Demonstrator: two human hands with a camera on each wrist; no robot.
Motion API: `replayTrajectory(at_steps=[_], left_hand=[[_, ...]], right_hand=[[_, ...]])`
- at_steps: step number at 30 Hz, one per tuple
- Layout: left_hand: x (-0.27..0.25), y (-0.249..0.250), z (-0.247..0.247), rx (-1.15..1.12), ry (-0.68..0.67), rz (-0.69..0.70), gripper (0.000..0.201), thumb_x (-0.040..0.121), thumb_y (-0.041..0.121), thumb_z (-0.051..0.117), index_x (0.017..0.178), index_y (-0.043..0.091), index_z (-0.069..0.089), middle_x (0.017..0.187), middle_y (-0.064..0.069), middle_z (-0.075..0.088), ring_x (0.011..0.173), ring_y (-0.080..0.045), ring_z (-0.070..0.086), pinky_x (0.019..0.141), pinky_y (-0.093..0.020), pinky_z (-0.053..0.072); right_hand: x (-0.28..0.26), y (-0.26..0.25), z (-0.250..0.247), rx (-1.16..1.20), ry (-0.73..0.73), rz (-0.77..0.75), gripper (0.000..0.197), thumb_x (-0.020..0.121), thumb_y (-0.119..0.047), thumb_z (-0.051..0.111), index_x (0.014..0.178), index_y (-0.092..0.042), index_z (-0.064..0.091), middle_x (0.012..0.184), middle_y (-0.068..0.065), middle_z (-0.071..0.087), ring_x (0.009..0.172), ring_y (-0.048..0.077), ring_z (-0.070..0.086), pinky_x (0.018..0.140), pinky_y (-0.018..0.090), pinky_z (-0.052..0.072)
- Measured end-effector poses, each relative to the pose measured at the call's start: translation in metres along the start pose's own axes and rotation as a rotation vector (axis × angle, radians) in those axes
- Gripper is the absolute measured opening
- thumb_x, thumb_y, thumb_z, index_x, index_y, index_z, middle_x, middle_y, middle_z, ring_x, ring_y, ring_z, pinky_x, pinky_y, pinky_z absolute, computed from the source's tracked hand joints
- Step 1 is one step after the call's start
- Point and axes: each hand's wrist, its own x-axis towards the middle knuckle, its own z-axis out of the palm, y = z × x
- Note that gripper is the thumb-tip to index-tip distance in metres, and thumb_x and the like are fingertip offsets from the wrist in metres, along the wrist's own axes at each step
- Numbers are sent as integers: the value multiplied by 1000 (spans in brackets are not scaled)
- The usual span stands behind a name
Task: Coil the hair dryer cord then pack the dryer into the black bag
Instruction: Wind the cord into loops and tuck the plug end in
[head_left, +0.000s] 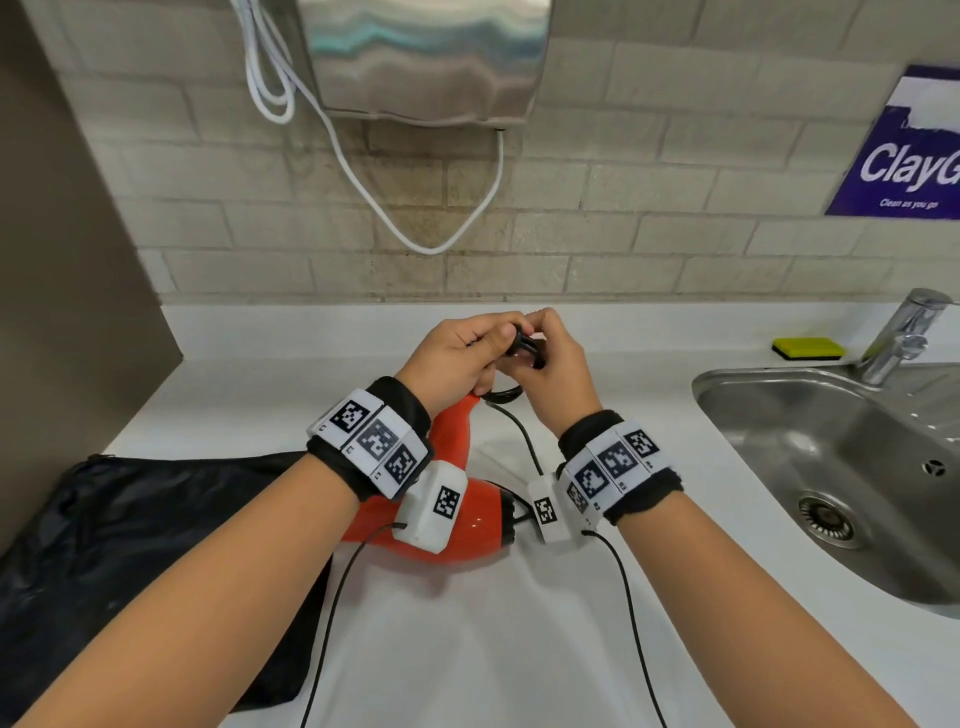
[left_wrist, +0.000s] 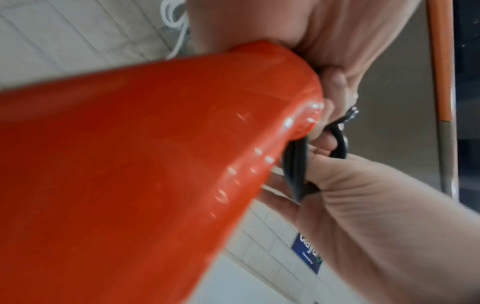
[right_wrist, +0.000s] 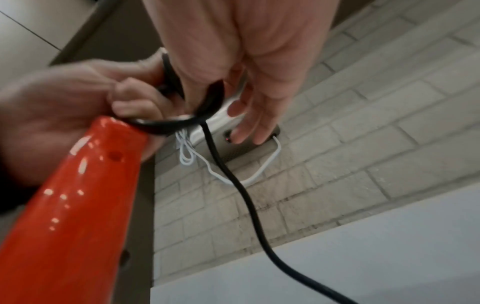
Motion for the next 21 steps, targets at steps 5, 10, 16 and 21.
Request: replayTrajectory(at_steps=[5,10,16,21], left_hand=[[-5,4,3,-57,26,2,24,96,18,41,91,23,64,77,-22,46,37,-4,34,43,-15,35],[-7,8,0,-79,28,-32,23,96,18,40,96,17,63,82,-15,55,37,-4,34,42,-16,34],[-8,7,-3,-61,53,-23,19,94,16,46,103,16,63,70,-11,54,35,-4,36,42,-14,37],[-5,3,-10,-43,80,-8,17,93,7,47,102,11,61,41,9,48,33,-4,34,42,-15,36]], right_hand=[[-4,6,-1,17,-143,40,30,87,-4,54,116,-7,55,95,0,64,88,6,61,83,11,46],[0,1,-4,-46,-200,19,34,86,-5,56,120,-11,53,94,0,62,83,3,58,76,4,44],[2,-1,-2,-8,-258,66,33,87,-6,54,119,-10,52,87,1,61,77,13,61,78,26,53],[-1,4,-12,-100,-284,43,18,80,-30,52,78,-12,53,65,-5,44,58,-2,42,59,13,38]])
